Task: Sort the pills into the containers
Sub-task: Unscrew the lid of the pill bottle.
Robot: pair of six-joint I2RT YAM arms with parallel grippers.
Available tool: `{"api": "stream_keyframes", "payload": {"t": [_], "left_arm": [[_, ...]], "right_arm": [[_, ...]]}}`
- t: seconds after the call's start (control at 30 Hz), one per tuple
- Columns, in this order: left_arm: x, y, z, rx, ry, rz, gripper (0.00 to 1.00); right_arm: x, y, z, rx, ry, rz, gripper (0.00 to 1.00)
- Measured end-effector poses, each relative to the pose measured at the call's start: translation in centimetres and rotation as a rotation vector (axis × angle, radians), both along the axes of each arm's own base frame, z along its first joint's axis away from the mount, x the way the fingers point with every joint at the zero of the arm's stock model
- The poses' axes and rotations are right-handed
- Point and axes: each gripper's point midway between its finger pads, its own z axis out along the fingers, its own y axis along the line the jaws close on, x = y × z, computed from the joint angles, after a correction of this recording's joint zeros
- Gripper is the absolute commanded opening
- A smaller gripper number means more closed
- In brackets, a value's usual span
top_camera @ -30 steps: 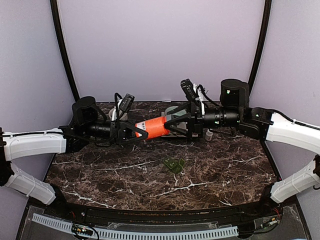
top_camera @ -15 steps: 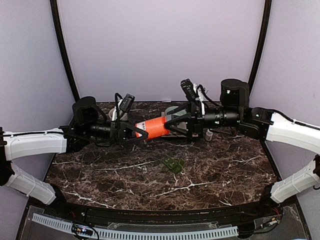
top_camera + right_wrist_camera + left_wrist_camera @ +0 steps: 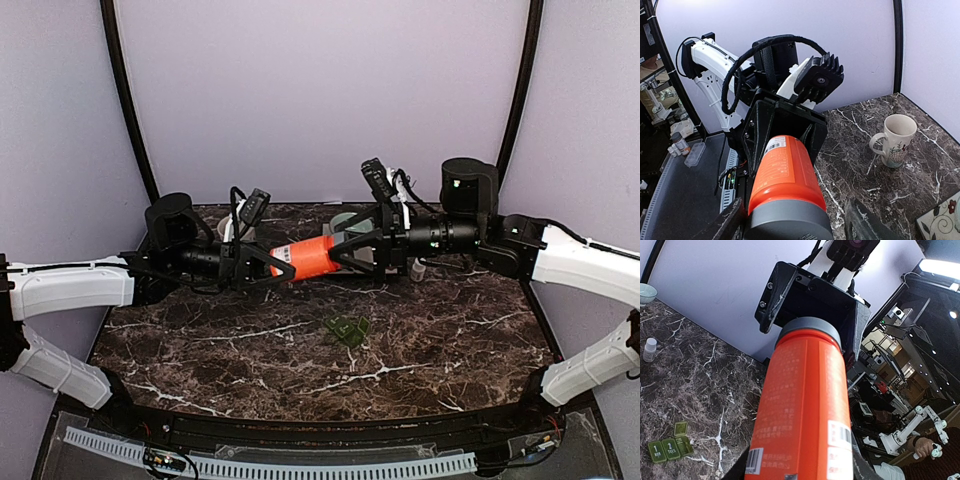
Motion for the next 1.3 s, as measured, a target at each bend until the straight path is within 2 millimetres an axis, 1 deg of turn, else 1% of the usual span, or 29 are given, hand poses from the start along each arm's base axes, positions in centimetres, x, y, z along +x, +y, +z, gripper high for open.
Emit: {"api": "stream_keyframes", "payload": {"t": [0.17, 0.3, 0.43, 0.67, 0.9, 1.23, 1.3], "left_arm": [[-0.08, 0.02, 0.02, -0.001, 0.000, -0.005, 0.00], [-0.15, 0.03, 0.02, -0.001, 0.000, -0.009, 0.00], [-0.22, 0.04, 0.03, -0.001, -0.001, -0.013, 0.00], [-0.27, 0.07, 0.13, -0.005, -0.005, -0.017, 0.00], [-0.26, 0.10, 0.19, -0.008, -0.008, -0.018, 0.00], [-0.28, 0.09, 0.18, -0.009, -0.016, -0.019, 0.00], [-0.28, 0.09, 0.18, -0.009, -0.018, -0.019, 0.00]], "right_arm": [[0.02, 0.02, -0.04, 0.000, 0.008, -0.001, 0.70], [0.07, 0.04, -0.10, -0.001, 0.012, -0.003, 0.74], [0.09, 0.05, -0.08, 0.000, 0.016, -0.005, 0.76], [0.26, 0.18, 0.01, 0.002, 0.027, -0.008, 0.82], [0.50, 0.38, -0.06, 0.002, 0.038, -0.011, 0.86], [0.55, 0.44, -0.10, 0.002, 0.055, -0.012, 0.89], [0.64, 0.51, 0.15, 0.005, 0.057, -0.013, 0.89]]}}
